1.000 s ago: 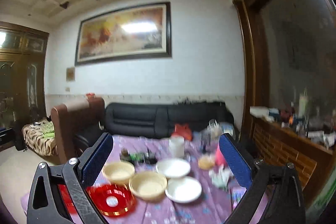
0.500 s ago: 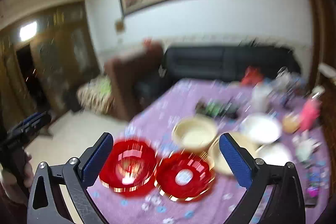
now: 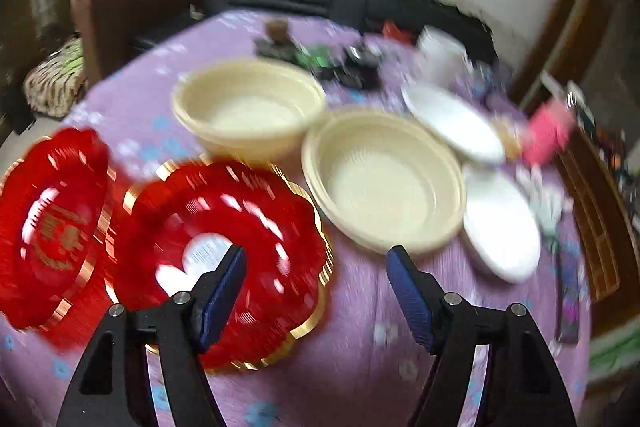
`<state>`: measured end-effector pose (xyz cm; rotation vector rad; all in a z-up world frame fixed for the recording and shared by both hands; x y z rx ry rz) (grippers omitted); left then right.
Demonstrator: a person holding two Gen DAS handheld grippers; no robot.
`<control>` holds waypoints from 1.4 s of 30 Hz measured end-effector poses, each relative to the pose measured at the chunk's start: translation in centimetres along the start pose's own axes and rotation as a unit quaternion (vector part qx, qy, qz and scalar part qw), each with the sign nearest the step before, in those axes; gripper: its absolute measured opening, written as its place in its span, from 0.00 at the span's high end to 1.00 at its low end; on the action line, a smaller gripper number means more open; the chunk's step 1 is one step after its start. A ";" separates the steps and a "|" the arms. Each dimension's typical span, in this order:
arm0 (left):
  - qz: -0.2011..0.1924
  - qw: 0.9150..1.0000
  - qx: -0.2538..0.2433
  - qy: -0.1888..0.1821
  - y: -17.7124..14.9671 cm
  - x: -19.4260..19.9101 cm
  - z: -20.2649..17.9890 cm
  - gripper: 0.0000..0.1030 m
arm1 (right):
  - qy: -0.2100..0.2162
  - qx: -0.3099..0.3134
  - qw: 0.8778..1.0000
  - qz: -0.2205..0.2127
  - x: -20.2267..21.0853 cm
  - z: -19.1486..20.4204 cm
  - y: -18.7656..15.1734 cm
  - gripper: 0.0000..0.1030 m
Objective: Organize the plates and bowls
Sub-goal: 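Move the right gripper toward the large red WEDDING plate, then close the right gripper on the rim of the large red plate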
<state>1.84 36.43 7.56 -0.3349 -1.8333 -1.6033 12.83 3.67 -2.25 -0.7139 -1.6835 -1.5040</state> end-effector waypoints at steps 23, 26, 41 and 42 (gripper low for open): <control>0.075 0.996 0.038 -0.013 -2.6 -6.0 0.2 0.00 | 0.071 -0.121 0.990 0.011 5.4 -11.2 -6.6 0.64; 0.087 0.995 0.047 -0.018 -3.0 -6.7 -0.2 0.00 | 0.121 -0.081 0.989 -0.025 6.2 -6.4 -4.1 0.50; 0.142 0.989 0.046 -0.007 -4.5 -11.3 -1.6 0.00 | 0.230 0.034 0.972 0.043 -3.6 12.6 1.1 0.49; 0.147 0.988 0.044 -0.010 -4.7 -11.7 -1.9 0.00 | 0.230 0.033 0.972 0.048 -4.4 13.1 1.1 0.49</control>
Point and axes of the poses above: each gripper's, at about its wrist camera, not at the fingertips, and x roughly against the way its jaws point, z to its left, y to its top, the point moved 9 cm from there along -x, roughly the way its jaws point, and after that the axes turned 8 degrees about y, right-handed, at the moved point
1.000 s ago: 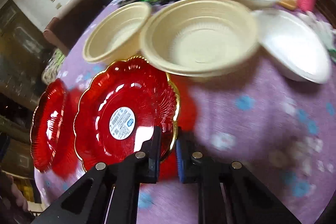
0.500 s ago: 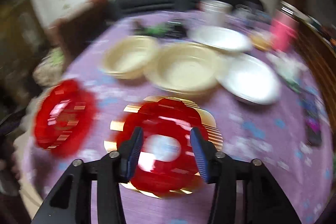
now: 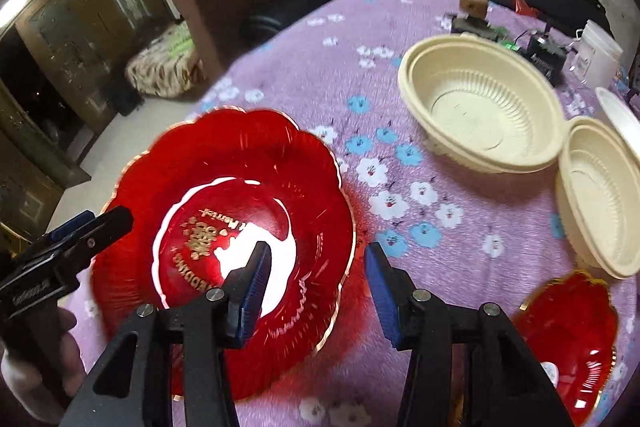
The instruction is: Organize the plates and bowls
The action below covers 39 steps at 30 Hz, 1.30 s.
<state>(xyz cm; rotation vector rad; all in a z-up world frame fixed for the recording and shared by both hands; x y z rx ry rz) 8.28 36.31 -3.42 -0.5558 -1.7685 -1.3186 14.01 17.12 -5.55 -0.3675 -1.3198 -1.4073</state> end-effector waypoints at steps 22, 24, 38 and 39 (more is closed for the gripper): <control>-0.022 0.999 -0.042 -0.026 -2.4 2.9 -4.3 0.33 | -0.024 0.017 0.999 -0.045 4.0 -0.3 -4.1 0.82; -0.021 0.999 -0.043 -0.025 -2.8 3.0 -4.4 0.33 | -0.023 0.013 0.999 -0.046 4.1 -0.3 -4.8 0.82; -0.004 0.999 -0.049 0.002 -4.3 1.3 -4.7 0.33 | -0.035 0.004 0.998 -0.052 3.2 -1.1 -6.6 0.82; -0.002 0.999 -0.053 0.007 -4.4 1.1 -4.7 0.33 | -0.035 0.000 0.998 -0.051 3.1 -1.2 -6.5 0.82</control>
Point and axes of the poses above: each gripper's, at about its wrist camera, not at the fingertips, and x roughly against the way its jaws point, z to its left, y to its top, the point moved 9 cm from there along -x, roughly the way its jaws point, and after that the axes turned 8 degrees about y, right-handed, at the moved point
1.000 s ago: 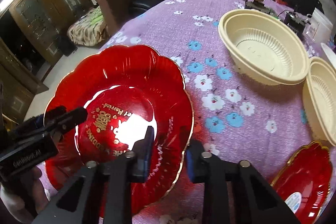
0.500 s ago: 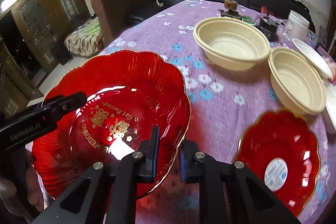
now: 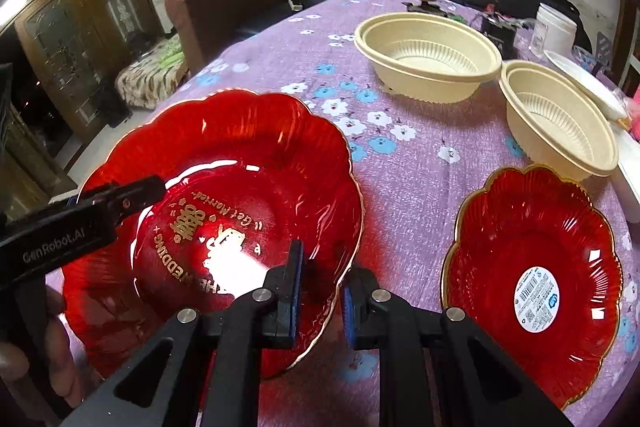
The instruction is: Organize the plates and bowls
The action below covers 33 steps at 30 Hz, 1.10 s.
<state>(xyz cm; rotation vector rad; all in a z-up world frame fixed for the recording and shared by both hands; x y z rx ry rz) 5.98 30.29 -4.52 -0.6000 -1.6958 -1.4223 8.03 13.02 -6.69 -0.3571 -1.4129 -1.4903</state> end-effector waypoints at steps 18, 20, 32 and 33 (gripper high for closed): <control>-0.074 0.995 0.040 -0.050 0.7 9.0 -0.3 0.21 | 0.021 0.011 0.994 -0.105 11.8 -1.4 -1.4 0.42; -0.074 0.995 0.032 -0.061 0.3 9.4 -1.5 0.21 | -0.009 -0.009 0.992 -0.123 13.9 -4.4 -1.9 0.40; -0.069 0.991 -0.058 -0.096 -1.9 11.0 -10.3 0.21 | -0.032 -0.218 0.971 -0.093 14.8 -18.6 -5.8 0.37; -0.067 0.991 -0.067 -0.098 -2.2 11.1 -11.0 0.21 | -0.026 -0.223 0.971 -0.086 14.1 -18.6 -6.0 0.37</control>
Point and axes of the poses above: each gripper's, at about its wrist camera, not at the fingertips, and x roughly against the way its jaws point, z to its left, y to its top, the point moved 9 cm from there along -x, roughly the way its jaws point, and after that the axes turned 8 degrees about y, right-handed, at the moved point
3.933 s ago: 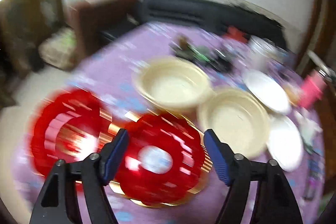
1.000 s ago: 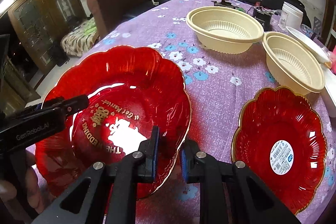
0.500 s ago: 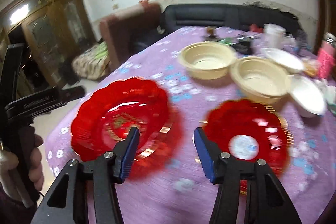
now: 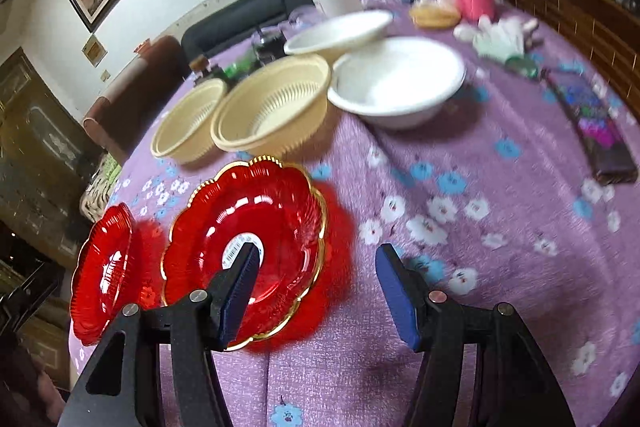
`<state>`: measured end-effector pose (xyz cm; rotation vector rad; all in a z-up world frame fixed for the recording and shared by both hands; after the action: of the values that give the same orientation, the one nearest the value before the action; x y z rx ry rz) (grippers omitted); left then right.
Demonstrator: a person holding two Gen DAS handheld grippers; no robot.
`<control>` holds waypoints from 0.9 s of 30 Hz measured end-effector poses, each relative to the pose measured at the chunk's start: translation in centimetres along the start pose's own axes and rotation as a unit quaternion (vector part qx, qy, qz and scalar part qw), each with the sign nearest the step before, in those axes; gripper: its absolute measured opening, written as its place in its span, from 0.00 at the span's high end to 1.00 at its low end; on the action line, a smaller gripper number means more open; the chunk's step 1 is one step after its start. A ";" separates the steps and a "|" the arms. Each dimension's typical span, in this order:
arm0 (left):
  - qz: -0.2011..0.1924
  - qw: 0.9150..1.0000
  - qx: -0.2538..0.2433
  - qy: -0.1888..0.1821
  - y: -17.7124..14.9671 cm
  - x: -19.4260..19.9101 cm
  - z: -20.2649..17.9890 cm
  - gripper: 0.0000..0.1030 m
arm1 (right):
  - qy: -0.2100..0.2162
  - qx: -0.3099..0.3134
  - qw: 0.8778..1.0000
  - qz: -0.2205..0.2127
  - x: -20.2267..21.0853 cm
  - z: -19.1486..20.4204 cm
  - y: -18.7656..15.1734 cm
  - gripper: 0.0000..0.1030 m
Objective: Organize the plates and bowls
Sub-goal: 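Grasp the rim of the small red stickered plate with the right gripper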
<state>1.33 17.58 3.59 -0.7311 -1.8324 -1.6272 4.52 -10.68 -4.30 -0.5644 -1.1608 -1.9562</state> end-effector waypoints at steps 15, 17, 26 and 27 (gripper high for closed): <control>0.041 0.996 -0.070 -0.030 -2.3 -2.2 -8.2 0.21 | 0.039 -0.024 0.997 0.054 -3.4 -0.7 -1.1 0.89; 0.047 0.996 -0.074 -0.033 -2.5 -2.6 -8.9 0.21 | 0.025 -0.015 0.998 0.055 -2.3 -1.8 -1.4 0.89; 0.085 0.988 -0.114 -0.057 -4.8 -5.1 -13.9 0.21 | 0.014 -0.033 0.997 0.072 3.2 -7.5 -3.6 0.89; 0.090 0.987 -0.121 -0.060 -5.1 -5.3 -14.7 0.21 | 0.011 -0.034 0.997 0.073 3.7 -8.0 -3.8 0.88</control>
<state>2.19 2.31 -2.39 -1.0887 -1.6103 -1.7344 -0.64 -18.05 -7.59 -0.6422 -1.0144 -1.8779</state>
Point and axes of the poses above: each gripper's, at about its wrist camera, not at the fingertips, and x roughly against the way its jaws point, z to its left, y to its top, the point moved 9 cm from there along -x, roughly the way its jaws point, and after that the axes turned 8 degrees about y, right-handed, at the moved point
